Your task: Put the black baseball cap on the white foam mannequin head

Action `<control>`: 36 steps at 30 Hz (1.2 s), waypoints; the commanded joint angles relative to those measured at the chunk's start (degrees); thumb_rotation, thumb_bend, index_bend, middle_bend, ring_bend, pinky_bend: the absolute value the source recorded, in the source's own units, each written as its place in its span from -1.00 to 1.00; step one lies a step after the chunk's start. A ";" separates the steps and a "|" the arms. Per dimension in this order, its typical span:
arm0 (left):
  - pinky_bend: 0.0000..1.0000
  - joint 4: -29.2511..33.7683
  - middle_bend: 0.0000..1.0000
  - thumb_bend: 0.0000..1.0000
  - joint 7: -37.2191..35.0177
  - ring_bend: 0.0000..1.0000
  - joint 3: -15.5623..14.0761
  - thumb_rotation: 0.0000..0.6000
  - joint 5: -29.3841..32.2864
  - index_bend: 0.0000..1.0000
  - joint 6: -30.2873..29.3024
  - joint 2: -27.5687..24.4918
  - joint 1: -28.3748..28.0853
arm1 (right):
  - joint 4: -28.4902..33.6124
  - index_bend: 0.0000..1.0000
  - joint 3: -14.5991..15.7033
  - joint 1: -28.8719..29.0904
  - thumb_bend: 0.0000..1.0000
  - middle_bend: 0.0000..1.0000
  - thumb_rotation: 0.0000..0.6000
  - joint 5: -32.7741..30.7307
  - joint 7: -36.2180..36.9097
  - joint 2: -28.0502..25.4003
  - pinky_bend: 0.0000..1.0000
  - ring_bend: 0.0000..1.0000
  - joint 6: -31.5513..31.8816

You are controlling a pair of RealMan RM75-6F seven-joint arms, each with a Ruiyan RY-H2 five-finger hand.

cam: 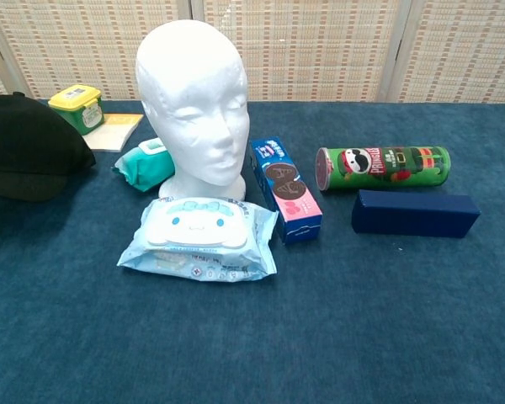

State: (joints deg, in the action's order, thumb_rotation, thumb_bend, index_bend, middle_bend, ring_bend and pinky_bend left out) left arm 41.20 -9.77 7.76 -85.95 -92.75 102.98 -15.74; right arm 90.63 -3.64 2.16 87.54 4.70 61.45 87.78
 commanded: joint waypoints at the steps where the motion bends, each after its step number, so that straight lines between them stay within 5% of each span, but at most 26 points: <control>1: -0.23 -1.12 -0.23 -0.35 -1.11 -0.46 0.32 1.00 -0.29 0.23 -0.92 0.68 -0.18 | 0.00 -0.70 0.01 -0.01 -1.00 -0.46 1.00 0.03 0.03 0.00 -0.10 -0.69 0.01; 36: -0.16 -6.49 0.05 -0.28 -4.39 -0.26 1.44 1.00 -3.10 0.73 -10.64 2.08 -2.91 | -0.17 -0.70 0.02 -0.37 -1.00 -0.46 1.00 0.41 0.96 -0.16 -0.10 -0.69 0.77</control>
State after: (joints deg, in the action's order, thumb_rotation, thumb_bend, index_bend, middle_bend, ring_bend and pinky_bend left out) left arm 35.12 -13.79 9.11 -88.75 -102.86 104.87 -18.42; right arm 90.46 -3.63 1.78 87.96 5.66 61.29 88.56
